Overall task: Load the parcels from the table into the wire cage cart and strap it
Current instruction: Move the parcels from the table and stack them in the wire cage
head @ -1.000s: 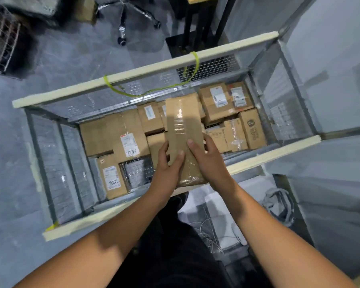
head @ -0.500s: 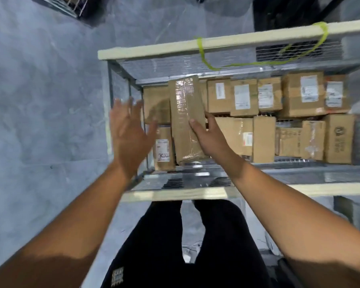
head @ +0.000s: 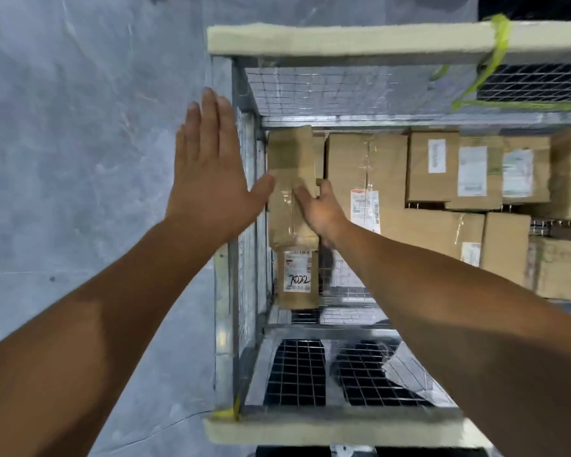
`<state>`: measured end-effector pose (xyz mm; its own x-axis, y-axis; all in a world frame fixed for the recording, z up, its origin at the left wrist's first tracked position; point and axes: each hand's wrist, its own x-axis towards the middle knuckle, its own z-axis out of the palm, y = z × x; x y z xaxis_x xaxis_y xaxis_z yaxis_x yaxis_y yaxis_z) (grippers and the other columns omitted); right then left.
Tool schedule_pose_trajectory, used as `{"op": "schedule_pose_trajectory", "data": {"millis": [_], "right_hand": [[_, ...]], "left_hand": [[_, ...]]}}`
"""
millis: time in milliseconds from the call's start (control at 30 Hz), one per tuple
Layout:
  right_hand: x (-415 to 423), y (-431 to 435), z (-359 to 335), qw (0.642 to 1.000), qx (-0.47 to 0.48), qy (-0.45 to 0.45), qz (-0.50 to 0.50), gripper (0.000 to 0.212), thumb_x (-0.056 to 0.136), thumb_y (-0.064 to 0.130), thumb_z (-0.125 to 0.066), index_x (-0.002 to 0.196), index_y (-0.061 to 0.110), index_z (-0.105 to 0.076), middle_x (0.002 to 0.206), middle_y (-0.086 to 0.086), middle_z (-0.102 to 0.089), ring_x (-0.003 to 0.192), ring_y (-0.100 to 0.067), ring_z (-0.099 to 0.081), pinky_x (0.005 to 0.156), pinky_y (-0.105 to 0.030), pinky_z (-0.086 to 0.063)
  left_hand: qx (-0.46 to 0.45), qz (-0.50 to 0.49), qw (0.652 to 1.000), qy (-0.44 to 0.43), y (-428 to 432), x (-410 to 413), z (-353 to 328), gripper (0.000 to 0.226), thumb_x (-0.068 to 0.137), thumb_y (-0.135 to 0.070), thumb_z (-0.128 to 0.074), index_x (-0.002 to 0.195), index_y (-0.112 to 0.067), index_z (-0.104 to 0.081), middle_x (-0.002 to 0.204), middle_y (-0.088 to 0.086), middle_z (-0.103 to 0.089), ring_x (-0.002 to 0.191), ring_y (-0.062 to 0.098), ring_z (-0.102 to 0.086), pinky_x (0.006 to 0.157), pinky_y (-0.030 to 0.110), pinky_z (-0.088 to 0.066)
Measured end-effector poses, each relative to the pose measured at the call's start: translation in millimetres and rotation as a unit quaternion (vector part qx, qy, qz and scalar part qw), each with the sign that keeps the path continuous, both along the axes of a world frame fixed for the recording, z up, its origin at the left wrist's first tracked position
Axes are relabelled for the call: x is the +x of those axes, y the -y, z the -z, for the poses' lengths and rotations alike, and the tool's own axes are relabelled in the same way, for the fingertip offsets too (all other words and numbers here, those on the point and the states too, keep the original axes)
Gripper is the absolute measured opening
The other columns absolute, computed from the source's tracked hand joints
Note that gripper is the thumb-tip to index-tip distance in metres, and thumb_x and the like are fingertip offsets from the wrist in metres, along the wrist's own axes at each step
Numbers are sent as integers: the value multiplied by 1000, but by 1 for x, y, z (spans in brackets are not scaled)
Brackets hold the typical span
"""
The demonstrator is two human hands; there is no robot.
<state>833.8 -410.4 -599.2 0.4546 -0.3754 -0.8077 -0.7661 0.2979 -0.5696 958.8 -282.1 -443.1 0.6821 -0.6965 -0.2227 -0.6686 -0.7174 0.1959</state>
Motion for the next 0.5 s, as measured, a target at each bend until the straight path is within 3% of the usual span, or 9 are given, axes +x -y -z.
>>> {"op": "schedule_pose_trajectory", "data": {"millis": [100, 167, 300, 400, 500], "right_hand": [[23, -2, 21, 1000, 26, -2, 16, 76, 101, 56, -55, 162, 31, -17, 157, -13, -48, 126, -28, -57, 106, -35, -42], [35, -3, 30, 998, 59, 9, 14, 83, 101, 54, -59, 165, 36, -10, 165, -12, -37, 137, -29, -51, 106, -34, -39], [37, 1, 20, 997, 64, 17, 30, 88, 98, 49, -66, 165, 40, -9, 169, -7, -30, 146, -32, -44, 118, -52, -39], [19, 11, -14, 997, 44, 57, 22, 83, 98, 46, -67, 164, 37, -17, 168, -6, -30, 150, -24, -38, 110, -34, -36], [-16, 20, -63, 996, 17, 82, 11, 78, 98, 45, -66, 163, 36, -23, 168, -6, -31, 152, -19, -34, 103, -28, -30]], "left_hand": [[-6, 8, 1000, 12, -6, 2, 10, 104, 98, -57, -52, 162, -3, 9, 171, 19, 13, 158, 38, 12, 128, 47, 6], [-17, 6, 1000, 10, -8, 3, 13, 104, 97, -59, -49, 163, -4, 10, 171, 17, 14, 158, 38, 13, 127, 47, 8], [-7, 2, 1000, 11, -8, 0, 11, 106, 93, -66, -41, 163, -4, 9, 172, 17, 13, 158, 38, 13, 127, 48, 8], [19, 6, 1000, -4, -7, -5, -2, 104, 98, -67, -43, 163, -7, 11, 172, 14, 15, 158, 35, 16, 126, 46, 10], [37, 38, 998, -25, -9, -20, -22, 101, 98, -66, -42, 164, -9, 10, 172, 11, 16, 158, 34, 15, 126, 44, 11]]}}
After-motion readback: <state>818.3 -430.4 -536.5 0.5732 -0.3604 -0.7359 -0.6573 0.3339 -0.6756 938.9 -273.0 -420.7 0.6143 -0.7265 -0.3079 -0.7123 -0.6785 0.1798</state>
